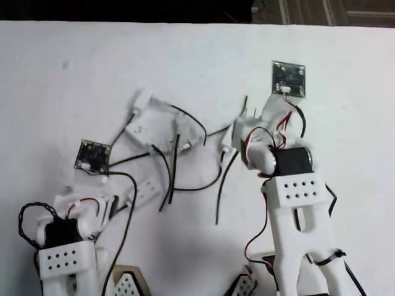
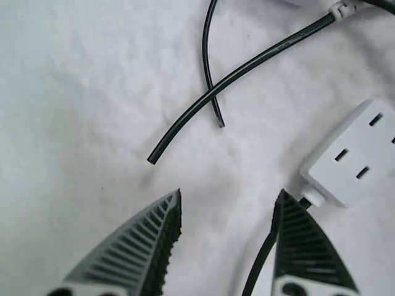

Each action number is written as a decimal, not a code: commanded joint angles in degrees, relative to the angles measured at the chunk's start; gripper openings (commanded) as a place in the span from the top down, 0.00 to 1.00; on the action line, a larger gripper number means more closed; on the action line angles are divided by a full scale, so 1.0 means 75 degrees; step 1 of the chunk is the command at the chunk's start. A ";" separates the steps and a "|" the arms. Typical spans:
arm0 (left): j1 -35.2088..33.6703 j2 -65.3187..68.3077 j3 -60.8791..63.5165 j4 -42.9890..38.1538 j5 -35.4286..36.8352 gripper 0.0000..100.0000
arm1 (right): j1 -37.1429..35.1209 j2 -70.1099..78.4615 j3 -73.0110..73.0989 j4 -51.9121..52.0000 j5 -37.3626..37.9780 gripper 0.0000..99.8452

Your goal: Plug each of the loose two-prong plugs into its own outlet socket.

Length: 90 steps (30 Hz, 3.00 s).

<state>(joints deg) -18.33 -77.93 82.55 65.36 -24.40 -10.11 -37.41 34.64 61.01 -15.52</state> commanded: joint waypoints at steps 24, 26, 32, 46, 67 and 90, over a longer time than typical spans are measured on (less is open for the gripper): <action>-0.0041 -0.0064 -0.0035 -0.0105 0.0059 0.76 | -0.0029 -0.0369 0.0762 0.2245 0.0399 0.72; -0.0041 -0.0064 -0.0035 -0.0105 0.0059 0.76 | -0.0029 -0.0369 0.0762 0.2245 0.1242 0.73; -0.0041 -0.0064 -0.0035 -0.0105 0.0059 0.76 | -0.0018 -0.0358 0.0821 0.2256 0.5427 0.79; -0.0041 -0.0064 -0.0035 -0.0105 0.0059 0.76 | 0.1366 -0.0287 0.2450 0.2198 1.3984 0.82; -0.0029 -0.0064 -0.0035 -0.0105 0.0047 0.76 | 0.1155 -0.0358 0.4876 -0.1260 1.4371 0.98; -0.0029 -0.0064 -0.0035 -0.0105 0.0047 0.76 | -0.0615 -0.0076 0.2860 -0.1295 0.6119 0.98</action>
<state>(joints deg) -18.33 -77.93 82.55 65.36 -24.40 -12.57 -38.46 56.26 52.13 31.16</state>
